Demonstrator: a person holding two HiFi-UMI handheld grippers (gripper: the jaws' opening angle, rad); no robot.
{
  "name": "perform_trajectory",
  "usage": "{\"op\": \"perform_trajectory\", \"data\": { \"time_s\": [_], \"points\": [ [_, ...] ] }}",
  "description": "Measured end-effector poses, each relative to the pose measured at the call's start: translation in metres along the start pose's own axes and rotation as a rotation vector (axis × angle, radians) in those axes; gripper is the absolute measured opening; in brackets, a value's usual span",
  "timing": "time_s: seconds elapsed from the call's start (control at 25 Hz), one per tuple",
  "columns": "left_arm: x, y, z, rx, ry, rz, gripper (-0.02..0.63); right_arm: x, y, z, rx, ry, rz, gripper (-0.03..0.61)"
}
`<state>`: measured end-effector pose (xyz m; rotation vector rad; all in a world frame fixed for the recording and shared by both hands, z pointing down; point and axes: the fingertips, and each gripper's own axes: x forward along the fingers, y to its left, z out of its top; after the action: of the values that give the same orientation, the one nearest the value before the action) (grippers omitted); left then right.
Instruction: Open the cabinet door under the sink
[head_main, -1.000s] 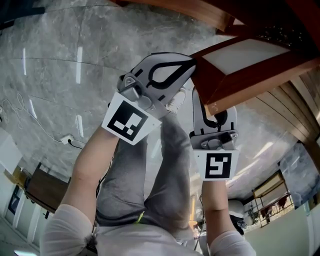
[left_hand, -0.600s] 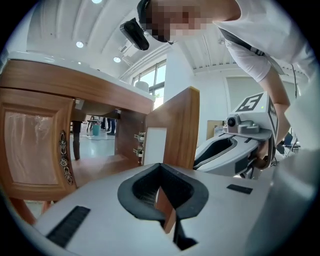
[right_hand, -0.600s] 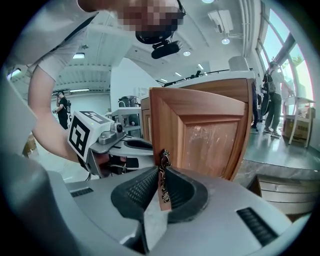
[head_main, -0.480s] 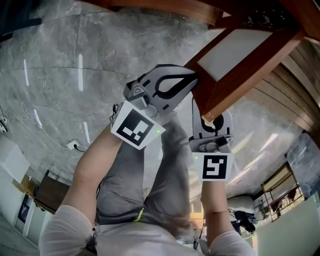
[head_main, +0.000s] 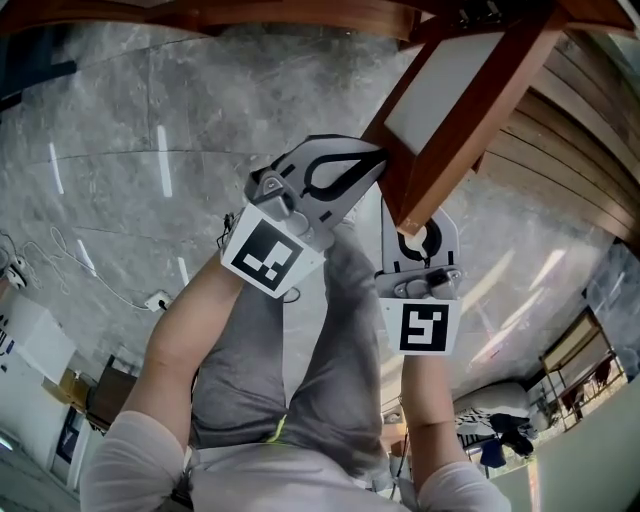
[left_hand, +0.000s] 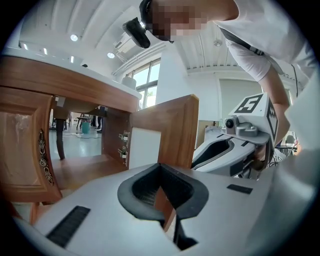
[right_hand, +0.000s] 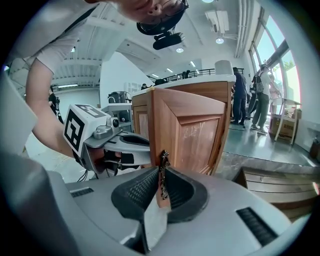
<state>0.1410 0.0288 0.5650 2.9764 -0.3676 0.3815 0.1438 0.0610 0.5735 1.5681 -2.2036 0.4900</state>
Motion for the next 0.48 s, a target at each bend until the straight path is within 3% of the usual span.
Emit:
{"op": "perform_trajectory", "data": {
  "time_s": [0.48],
  "points": [
    [0.035,-0.047,0.012,-0.001,-0.006,-0.083,0.006,-0.039,-0.041,-0.022,0.017,0.024,-0.124,0.044]
  ]
}}
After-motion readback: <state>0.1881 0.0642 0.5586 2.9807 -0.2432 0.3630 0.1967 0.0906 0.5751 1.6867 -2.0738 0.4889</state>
